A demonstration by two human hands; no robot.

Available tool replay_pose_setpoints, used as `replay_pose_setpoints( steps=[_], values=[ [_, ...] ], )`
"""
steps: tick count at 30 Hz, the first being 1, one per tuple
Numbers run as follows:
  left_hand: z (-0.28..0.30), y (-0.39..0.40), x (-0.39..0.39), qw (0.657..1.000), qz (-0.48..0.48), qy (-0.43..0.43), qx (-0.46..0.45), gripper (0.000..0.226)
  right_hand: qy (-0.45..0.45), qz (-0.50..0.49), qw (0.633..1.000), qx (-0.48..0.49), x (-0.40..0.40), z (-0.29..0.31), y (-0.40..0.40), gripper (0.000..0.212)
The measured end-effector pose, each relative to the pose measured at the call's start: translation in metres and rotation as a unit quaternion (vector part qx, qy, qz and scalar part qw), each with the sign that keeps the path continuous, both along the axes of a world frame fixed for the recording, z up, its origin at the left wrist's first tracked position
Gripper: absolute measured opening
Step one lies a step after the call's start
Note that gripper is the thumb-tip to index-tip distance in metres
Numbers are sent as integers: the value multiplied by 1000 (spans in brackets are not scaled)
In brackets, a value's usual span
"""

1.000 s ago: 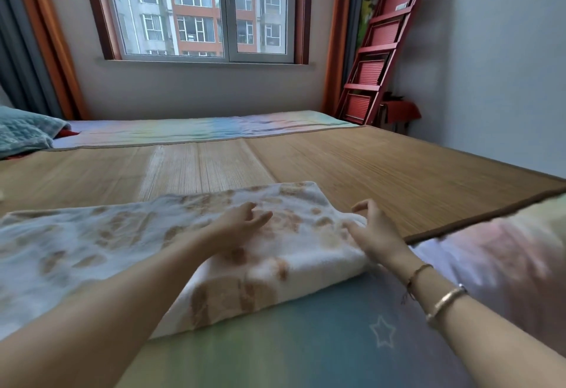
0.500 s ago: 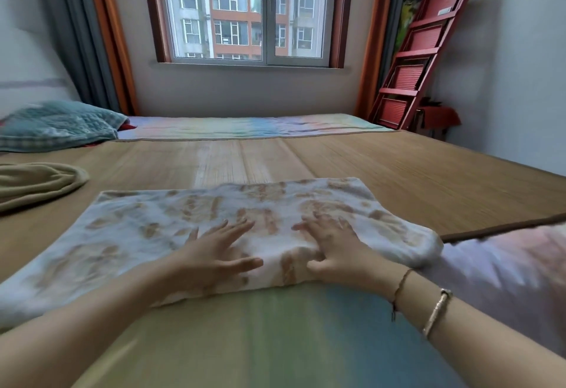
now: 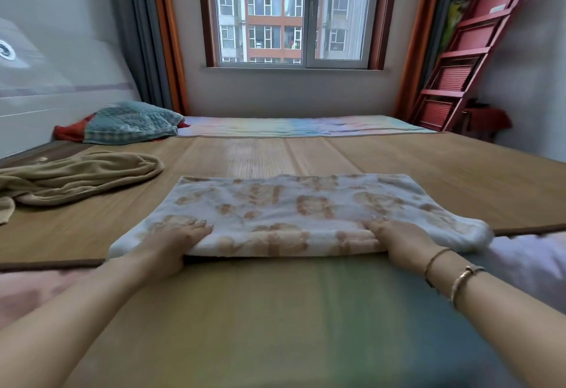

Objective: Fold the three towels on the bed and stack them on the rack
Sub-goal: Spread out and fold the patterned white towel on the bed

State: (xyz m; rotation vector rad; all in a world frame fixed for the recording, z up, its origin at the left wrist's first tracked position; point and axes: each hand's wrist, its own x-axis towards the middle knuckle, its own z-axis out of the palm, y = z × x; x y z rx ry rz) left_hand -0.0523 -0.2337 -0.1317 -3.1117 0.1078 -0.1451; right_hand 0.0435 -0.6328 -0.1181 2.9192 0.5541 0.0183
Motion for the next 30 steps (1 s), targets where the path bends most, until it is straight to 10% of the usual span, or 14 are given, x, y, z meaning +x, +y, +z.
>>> replay_pose_setpoints(
  steps=[22, 30],
  values=[
    [43, 10, 2, 981, 94, -69, -153, 22, -102, -8, 982, 158, -2, 33, 18, 8],
    [61, 16, 85, 972, 170, -153, 56, 13, -182, -115, 975, 49, 68, 51, 60, 26]
  ],
)
